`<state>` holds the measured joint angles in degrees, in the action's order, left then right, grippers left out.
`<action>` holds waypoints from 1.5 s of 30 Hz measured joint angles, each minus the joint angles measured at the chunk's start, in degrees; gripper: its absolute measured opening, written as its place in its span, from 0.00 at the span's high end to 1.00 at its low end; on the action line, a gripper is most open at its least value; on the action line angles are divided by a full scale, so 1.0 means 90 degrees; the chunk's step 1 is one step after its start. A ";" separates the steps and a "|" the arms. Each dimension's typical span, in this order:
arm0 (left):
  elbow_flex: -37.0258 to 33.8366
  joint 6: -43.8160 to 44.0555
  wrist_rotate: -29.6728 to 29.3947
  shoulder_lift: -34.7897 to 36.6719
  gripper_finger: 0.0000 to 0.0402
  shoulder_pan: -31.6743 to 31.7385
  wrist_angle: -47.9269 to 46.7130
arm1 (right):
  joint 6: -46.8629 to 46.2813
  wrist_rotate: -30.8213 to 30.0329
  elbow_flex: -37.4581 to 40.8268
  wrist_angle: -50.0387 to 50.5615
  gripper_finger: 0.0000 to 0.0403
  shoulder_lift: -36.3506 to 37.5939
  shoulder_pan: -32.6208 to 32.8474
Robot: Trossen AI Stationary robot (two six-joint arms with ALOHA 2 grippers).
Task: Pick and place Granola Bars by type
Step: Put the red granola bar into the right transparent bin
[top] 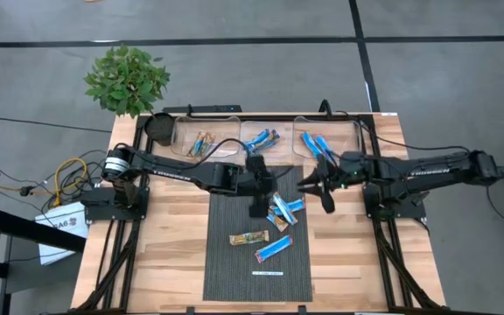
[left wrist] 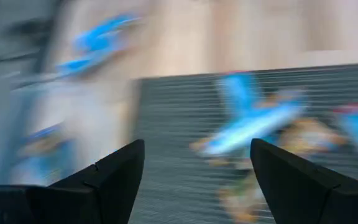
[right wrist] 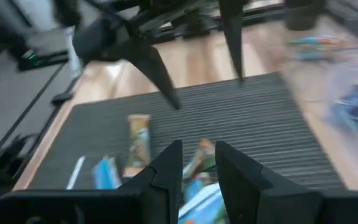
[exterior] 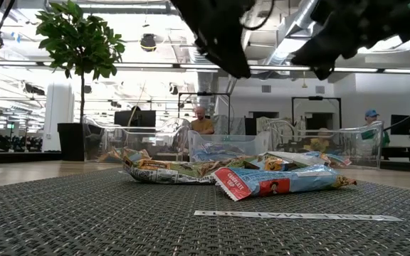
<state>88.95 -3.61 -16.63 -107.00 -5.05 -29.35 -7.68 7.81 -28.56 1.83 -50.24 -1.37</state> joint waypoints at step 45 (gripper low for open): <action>-0.6358 0.1023 0.1439 0.5113 0.29 -0.1117 0.4299 | 0.1019 -0.0862 -0.3082 0.2403 0.78 -0.3724 0.2863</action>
<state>31.73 5.60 -3.68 -60.98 -15.10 9.35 1.50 0.06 -56.29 23.45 -83.76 24.40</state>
